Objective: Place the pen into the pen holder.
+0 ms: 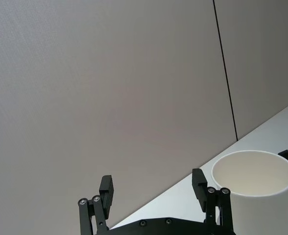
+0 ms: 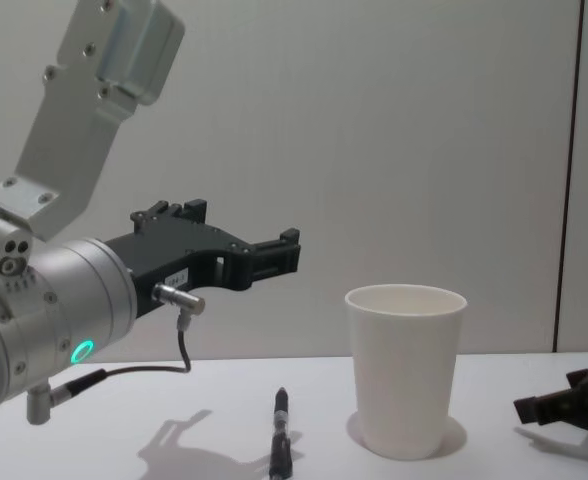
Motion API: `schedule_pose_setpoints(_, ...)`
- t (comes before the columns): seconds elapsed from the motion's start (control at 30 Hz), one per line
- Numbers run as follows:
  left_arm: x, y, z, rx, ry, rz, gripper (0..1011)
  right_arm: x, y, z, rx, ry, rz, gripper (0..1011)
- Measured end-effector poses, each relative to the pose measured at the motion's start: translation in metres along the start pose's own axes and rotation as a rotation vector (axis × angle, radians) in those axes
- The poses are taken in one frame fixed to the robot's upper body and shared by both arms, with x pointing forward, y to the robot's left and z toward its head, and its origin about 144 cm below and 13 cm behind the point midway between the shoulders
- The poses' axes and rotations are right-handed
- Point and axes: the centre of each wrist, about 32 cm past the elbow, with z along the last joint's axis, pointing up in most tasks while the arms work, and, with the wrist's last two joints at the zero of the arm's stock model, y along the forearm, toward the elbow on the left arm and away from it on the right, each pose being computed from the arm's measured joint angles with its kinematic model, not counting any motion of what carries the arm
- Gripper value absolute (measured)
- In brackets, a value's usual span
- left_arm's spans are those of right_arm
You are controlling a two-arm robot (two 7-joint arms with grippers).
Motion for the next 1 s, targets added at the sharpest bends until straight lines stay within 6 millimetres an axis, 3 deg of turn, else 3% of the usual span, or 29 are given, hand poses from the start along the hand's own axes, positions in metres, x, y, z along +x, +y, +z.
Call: schedule_pose_setpoints(1.0, 0.0, 0.0, 0.0, 0.0, 0.0, 0.0, 1001, 0.0043, 0.0034, -0.0048, -0.027, 0.05, -0.009, 1001)
